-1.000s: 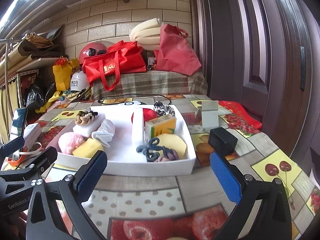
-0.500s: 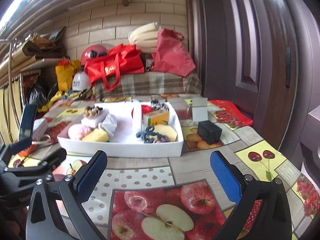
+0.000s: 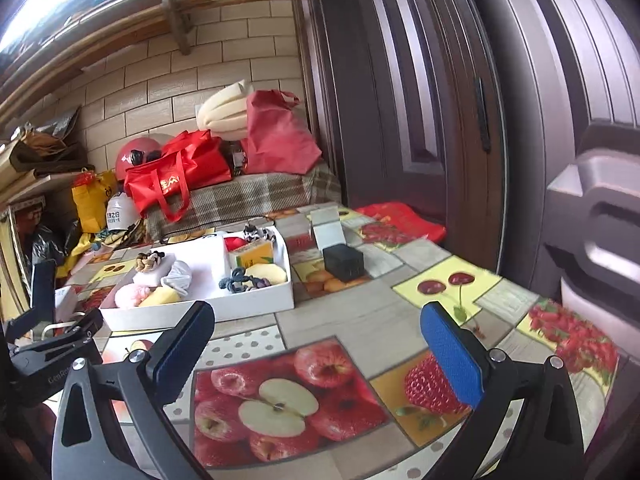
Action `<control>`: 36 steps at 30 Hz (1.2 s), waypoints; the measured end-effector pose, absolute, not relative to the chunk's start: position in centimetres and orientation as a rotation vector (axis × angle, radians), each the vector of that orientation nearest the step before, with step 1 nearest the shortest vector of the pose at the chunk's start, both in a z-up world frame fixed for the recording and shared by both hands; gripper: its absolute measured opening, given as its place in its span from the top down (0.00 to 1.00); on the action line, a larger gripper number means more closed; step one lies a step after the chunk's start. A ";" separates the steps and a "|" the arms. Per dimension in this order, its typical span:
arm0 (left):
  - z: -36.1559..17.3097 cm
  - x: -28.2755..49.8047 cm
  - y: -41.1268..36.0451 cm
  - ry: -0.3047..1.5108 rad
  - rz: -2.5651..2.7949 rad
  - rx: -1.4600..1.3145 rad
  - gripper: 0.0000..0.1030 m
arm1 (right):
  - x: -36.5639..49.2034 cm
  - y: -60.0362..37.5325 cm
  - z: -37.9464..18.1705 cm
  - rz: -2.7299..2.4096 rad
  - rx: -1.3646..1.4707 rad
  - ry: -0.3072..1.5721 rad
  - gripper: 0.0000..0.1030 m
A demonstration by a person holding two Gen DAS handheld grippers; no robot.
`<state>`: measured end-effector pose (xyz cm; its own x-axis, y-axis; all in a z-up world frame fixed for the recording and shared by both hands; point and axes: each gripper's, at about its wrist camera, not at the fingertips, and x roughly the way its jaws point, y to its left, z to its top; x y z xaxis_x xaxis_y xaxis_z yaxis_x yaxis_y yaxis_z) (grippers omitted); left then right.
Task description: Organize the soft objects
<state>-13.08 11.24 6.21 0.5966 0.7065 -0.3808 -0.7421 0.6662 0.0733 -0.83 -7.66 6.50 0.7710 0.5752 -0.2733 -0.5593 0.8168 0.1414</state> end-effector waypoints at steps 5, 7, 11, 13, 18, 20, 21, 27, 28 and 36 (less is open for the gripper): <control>6.2 -12.7 11.0 0.417 0.818 -0.101 0.00 | -1.0 -9.6 6.2 0.629 0.151 0.295 0.00; 6.3 -12.7 11.2 0.426 0.807 -0.118 0.00 | -1.3 -9.7 6.2 0.635 0.161 0.276 0.00; 6.3 -12.9 11.6 0.426 0.814 -0.139 0.00 | -2.1 -9.9 6.5 0.612 0.156 0.229 0.00; 6.3 -12.9 11.6 0.425 0.815 -0.139 0.00 | -2.7 -9.7 6.6 0.607 0.138 0.204 0.00; 6.2 -12.9 11.6 0.427 0.812 -0.127 0.00 | -3.4 -9.1 6.8 0.608 0.090 0.169 0.00; 6.2 -13.0 11.6 0.427 0.809 -0.130 0.00 | -3.5 -9.1 6.8 0.607 0.083 0.160 0.00; 6.2 -13.0 11.7 0.427 0.808 -0.132 0.00 | -3.4 -9.1 6.8 0.607 0.084 0.160 0.00; 6.2 -12.9 11.6 0.432 0.798 -0.134 0.00 | -3.3 -9.1 6.8 0.611 0.103 0.183 0.00; 6.1 -12.9 11.6 0.433 0.795 -0.134 0.00 | -3.2 -9.1 6.8 0.611 0.105 0.187 0.00; 6.0 -12.8 11.6 0.431 0.781 -0.132 0.00 | -3.0 -9.0 6.8 0.607 0.102 0.204 0.00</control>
<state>-12.81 11.57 6.02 0.6288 0.6527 -0.4227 -0.7057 0.7073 0.0424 -3.00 -8.97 6.76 0.8020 0.5754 -0.1601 -0.5552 0.8171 0.1551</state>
